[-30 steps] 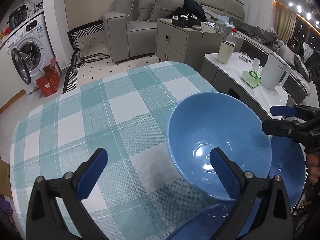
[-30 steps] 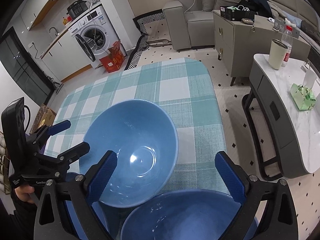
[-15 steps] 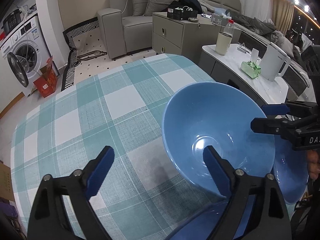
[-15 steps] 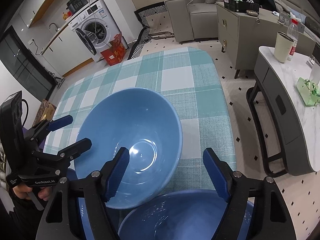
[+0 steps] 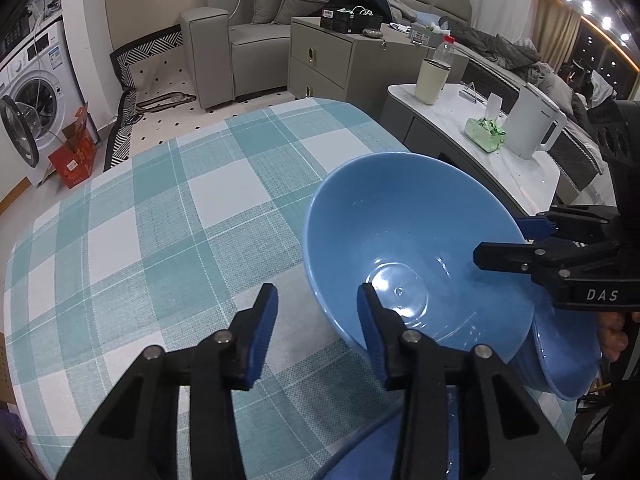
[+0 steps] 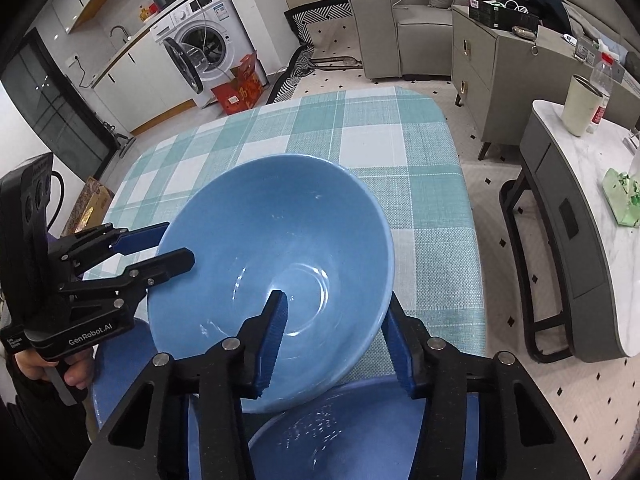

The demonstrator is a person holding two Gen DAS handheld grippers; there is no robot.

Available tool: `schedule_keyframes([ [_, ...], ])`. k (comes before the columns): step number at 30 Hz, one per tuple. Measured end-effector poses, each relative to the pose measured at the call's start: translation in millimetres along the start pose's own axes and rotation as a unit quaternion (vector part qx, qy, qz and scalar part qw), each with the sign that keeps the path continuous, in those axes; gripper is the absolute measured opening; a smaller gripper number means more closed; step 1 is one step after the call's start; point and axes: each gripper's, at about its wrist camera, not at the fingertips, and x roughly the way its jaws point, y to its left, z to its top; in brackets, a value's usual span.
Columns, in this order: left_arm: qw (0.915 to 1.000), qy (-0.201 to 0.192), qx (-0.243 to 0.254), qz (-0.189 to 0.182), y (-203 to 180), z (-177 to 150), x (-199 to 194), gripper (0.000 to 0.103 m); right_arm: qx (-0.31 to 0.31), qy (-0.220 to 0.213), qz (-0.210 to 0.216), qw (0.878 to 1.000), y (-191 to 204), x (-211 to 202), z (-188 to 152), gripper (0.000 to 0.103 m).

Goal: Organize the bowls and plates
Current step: 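Close the left tool on a blue bowl rim while the right tool grips another bowl rim, then lift and carry the gripped blue bowls toward the cream plates with both tools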

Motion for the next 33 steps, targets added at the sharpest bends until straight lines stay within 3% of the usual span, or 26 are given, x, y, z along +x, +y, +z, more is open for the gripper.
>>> schedule_keyframes([
  [5,0.9999,-0.001,0.011,0.001,-4.6,-0.4,-0.9,0.032,0.0,0.002,0.001,1.0,0.1,0.8,-1.0,0.047],
  [8,0.9999,-0.002,0.014,-0.003,-5.8,-1.0,-1.6,0.026,-0.001,0.001,-0.008,1.0,0.3,1.3,-1.5,0.041],
  [18,0.9998,0.0,0.018,0.001,-7.9,-0.9,-2.0,0.023,-0.008,-0.01,-0.031,0.999,-1.6,0.6,-3.0,0.021],
  [33,0.9998,-0.009,0.017,0.01,-6.3,-0.7,-8.4,0.023,-0.006,-0.016,-0.032,0.999,-0.4,-1.3,-1.6,0.019],
])
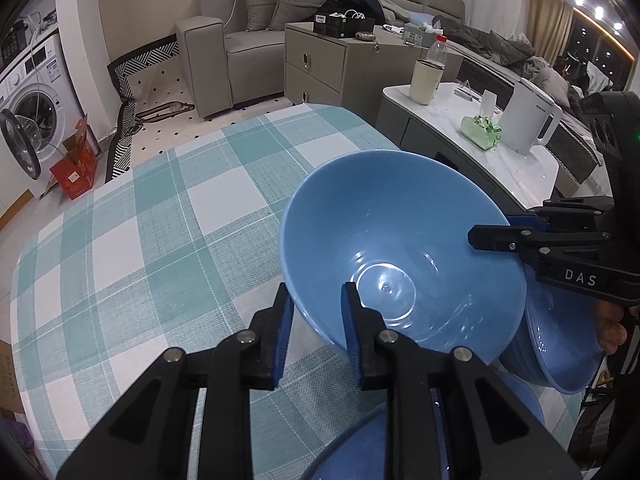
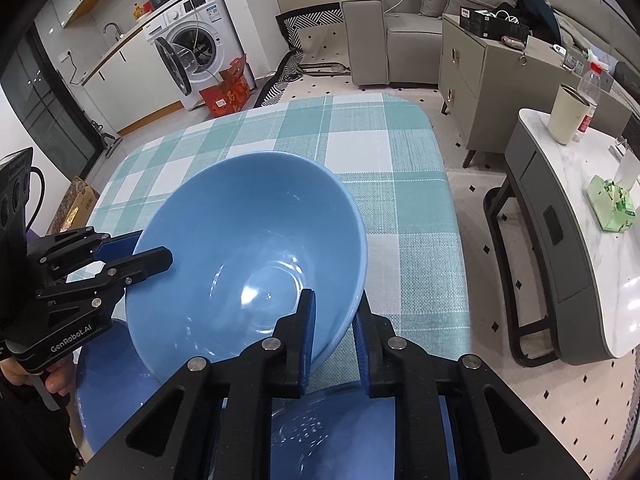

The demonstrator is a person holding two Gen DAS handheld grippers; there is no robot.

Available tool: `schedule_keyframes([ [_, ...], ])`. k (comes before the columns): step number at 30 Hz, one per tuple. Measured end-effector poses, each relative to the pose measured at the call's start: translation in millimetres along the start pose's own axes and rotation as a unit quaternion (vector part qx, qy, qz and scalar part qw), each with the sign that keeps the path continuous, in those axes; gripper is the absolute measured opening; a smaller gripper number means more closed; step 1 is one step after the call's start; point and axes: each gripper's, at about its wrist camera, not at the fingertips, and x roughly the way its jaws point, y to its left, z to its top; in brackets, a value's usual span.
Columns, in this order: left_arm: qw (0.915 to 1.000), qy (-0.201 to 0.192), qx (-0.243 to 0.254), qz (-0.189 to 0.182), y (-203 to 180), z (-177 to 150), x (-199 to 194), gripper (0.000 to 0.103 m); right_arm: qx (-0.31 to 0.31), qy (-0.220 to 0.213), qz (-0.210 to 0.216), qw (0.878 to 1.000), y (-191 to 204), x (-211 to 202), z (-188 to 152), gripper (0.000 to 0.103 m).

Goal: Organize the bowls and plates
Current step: 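Lift and carry the gripped blue bowls toward the cream plates with both tools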

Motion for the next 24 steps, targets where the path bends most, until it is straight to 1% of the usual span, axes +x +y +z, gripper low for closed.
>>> schedule_keyframes([
  [14,0.9997,-0.023,0.001,0.01,-1,4,-18,0.023,-0.009,-0.025,-0.004,1.0,10,-23,3,0.019],
  [24,0.9988,-0.046,0.006,0.017,-4,4,-40,0.023,-0.015,-0.043,-0.004,0.999,19,-45,0,0.019],
])
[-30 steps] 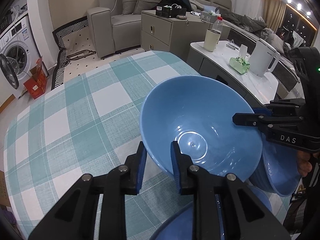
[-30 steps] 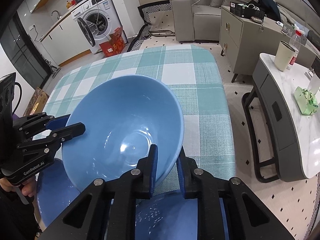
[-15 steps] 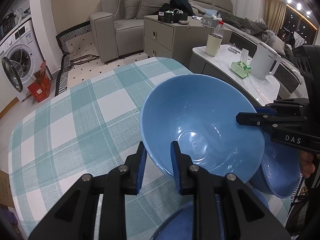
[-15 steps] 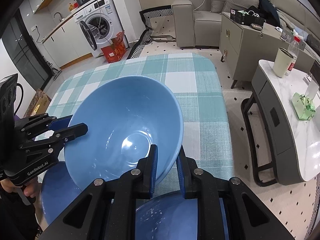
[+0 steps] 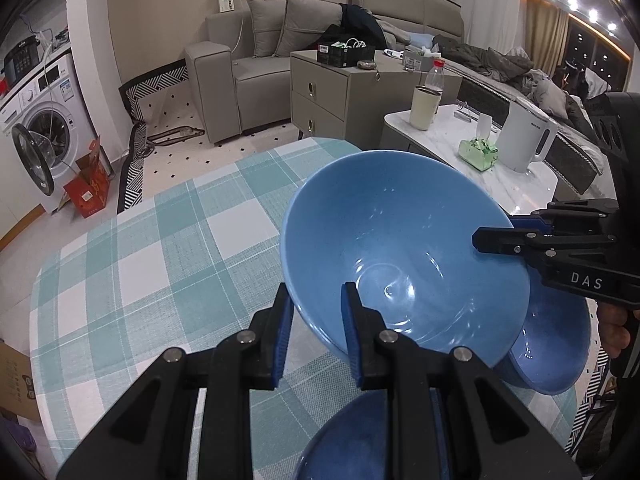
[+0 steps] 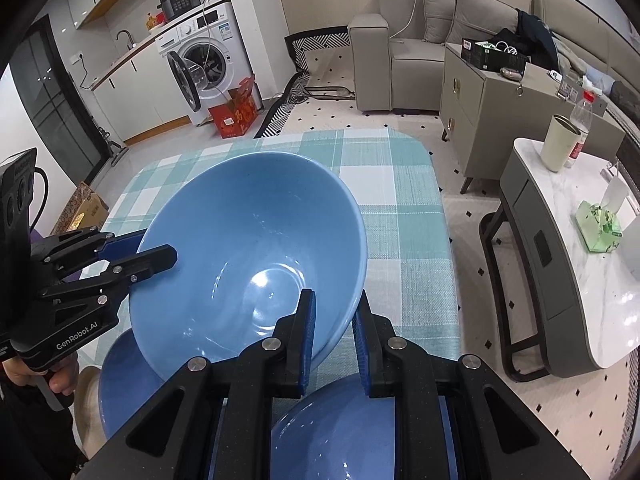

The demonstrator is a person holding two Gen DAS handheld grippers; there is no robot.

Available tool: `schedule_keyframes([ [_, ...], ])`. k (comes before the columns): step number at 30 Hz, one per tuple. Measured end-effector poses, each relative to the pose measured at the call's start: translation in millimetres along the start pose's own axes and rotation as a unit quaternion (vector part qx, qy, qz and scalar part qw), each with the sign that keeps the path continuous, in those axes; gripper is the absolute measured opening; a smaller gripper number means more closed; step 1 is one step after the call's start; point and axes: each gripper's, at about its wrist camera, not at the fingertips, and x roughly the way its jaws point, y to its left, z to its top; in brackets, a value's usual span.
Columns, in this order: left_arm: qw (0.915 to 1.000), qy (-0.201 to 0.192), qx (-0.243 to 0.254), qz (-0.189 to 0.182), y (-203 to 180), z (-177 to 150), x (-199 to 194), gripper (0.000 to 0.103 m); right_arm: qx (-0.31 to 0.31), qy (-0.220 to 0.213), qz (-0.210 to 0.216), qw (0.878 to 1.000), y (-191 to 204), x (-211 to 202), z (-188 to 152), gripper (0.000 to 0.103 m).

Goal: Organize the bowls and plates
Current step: 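Lift and carry the gripped blue bowls toward the cream plates with both tools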

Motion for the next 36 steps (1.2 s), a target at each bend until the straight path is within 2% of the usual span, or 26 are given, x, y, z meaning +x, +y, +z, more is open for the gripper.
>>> schedule_keyframes([
  [20,0.9992,-0.038,0.007,0.008,-9,-9,-47,0.023,-0.013,-0.037,-0.002,0.999,12,-42,-7,0.019],
  [36,0.998,-0.06,0.0,0.023,-11,-41,-85,0.023,-0.031,-0.059,0.012,0.998,34,-68,-33,0.019],
])
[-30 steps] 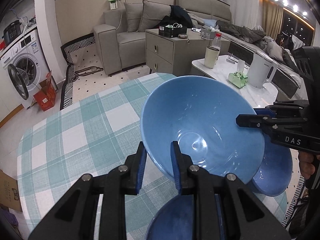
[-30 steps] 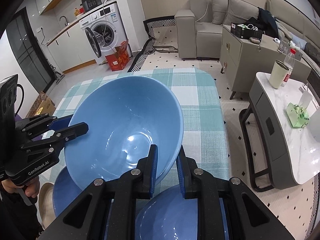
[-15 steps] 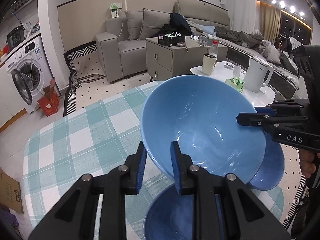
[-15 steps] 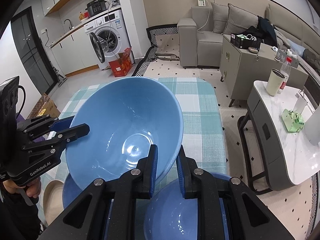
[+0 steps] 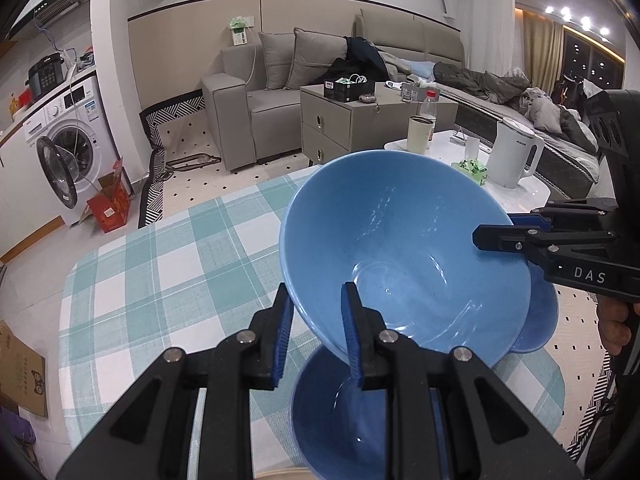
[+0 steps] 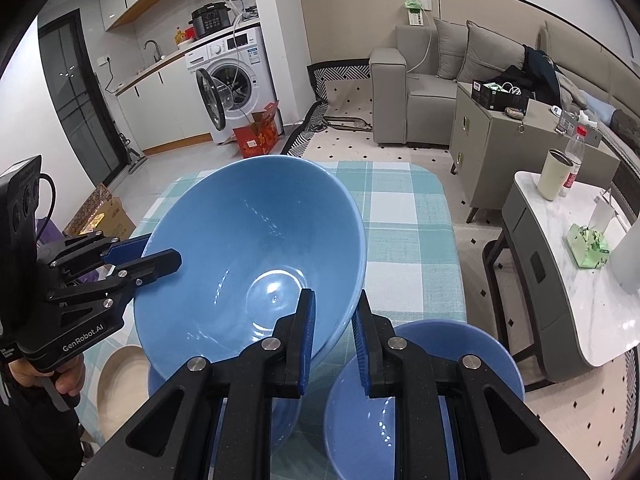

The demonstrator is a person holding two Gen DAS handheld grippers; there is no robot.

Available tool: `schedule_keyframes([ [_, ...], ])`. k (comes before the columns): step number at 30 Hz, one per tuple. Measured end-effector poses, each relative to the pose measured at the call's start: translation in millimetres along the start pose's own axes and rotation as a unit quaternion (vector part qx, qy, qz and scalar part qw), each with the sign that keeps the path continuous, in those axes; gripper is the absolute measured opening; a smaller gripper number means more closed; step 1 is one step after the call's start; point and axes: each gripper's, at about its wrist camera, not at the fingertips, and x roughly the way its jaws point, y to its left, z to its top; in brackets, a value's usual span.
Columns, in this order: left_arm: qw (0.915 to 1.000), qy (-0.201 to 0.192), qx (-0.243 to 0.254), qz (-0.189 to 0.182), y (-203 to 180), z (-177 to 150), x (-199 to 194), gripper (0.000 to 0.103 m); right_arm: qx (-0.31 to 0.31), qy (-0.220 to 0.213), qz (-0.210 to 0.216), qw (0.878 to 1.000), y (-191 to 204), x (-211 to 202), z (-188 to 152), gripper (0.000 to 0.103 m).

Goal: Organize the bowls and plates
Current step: 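Lift and carry the gripped blue bowls toward the cream plates with both tools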

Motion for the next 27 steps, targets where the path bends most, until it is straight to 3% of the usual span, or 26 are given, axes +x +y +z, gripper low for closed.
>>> schedule_keyframes([
  [27,0.9997,-0.016,-0.015,0.012,-3,-48,-26,0.023,-0.018,-0.008,0.003,1.0,40,-17,-41,0.019],
])
